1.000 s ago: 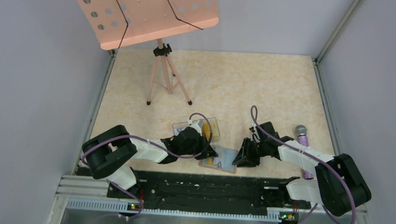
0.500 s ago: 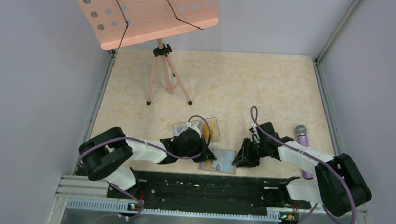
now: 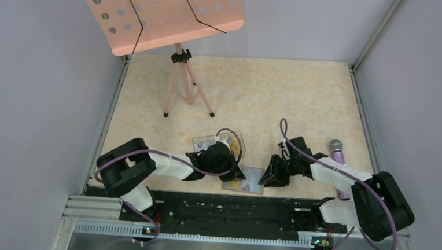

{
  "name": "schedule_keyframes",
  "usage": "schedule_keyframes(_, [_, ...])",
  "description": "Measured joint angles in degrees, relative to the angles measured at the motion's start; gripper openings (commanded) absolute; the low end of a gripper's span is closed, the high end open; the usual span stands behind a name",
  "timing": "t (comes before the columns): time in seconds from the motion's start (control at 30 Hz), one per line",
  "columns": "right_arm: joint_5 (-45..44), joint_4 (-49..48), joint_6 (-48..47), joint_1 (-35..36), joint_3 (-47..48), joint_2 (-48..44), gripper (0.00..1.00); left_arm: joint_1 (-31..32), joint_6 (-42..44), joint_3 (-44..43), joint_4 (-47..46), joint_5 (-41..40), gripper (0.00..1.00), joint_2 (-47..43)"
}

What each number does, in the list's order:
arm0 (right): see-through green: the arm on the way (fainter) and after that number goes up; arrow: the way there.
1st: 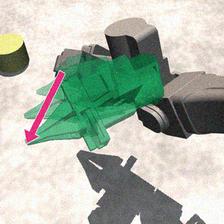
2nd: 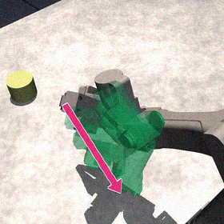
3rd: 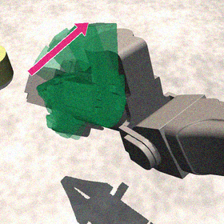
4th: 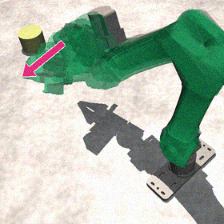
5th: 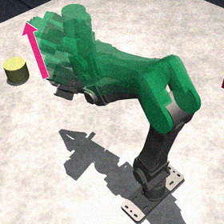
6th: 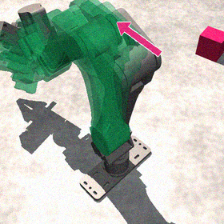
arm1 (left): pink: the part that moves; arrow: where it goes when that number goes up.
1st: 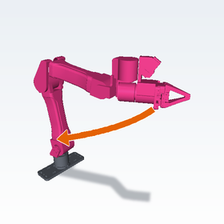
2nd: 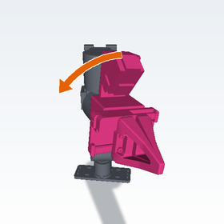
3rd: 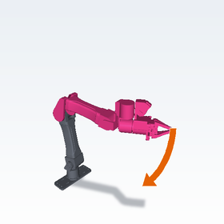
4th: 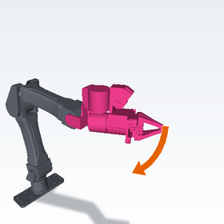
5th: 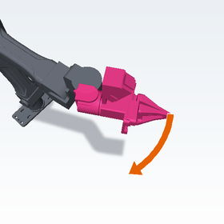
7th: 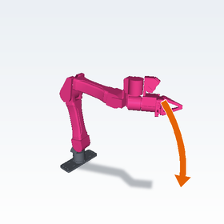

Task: Put the credit cards into the card holder
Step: Insert the credit card into the card holder.

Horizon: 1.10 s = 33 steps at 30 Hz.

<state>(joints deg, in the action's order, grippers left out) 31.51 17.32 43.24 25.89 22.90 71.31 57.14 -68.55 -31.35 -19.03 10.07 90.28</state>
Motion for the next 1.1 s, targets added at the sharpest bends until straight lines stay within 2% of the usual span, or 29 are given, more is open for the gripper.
schedule_keyframes(0.17, [0.0,0.0,0.0,0.0,0.0,0.0,0.33,1.0,2.2,-3.2,7.5,-1.6,0.38,0.0])
schedule_keyframes(0.27, [0.1,0.0,0.0,0.0,0.0,0.0,0.33,2.1,4.2,-6.9,13.7,-2.7,0.46,0.0])
schedule_keyframes(0.5, [0.1,0.0,0.0,0.0,0.0,0.0,0.33,3.4,8.3,-11.9,23.3,-4.3,0.47,0.2])
schedule_keyframes(0.9, [0.1,-0.1,0.0,0.0,0.0,0.1,0.31,4.5,10.3,-19.5,27.1,-1.6,0.46,6.8])
schedule_keyframes(1.0, [0.1,0.0,-0.1,-0.1,0.0,0.1,0.27,4.8,10.6,-20.8,28.2,-1.3,0.47,7.5])
schedule_keyframes(1.1, [-0.2,0.1,-0.2,-0.1,0.0,0.1,0.16,5.0,11.2,-21.6,29.3,-1.3,0.48,7.7])
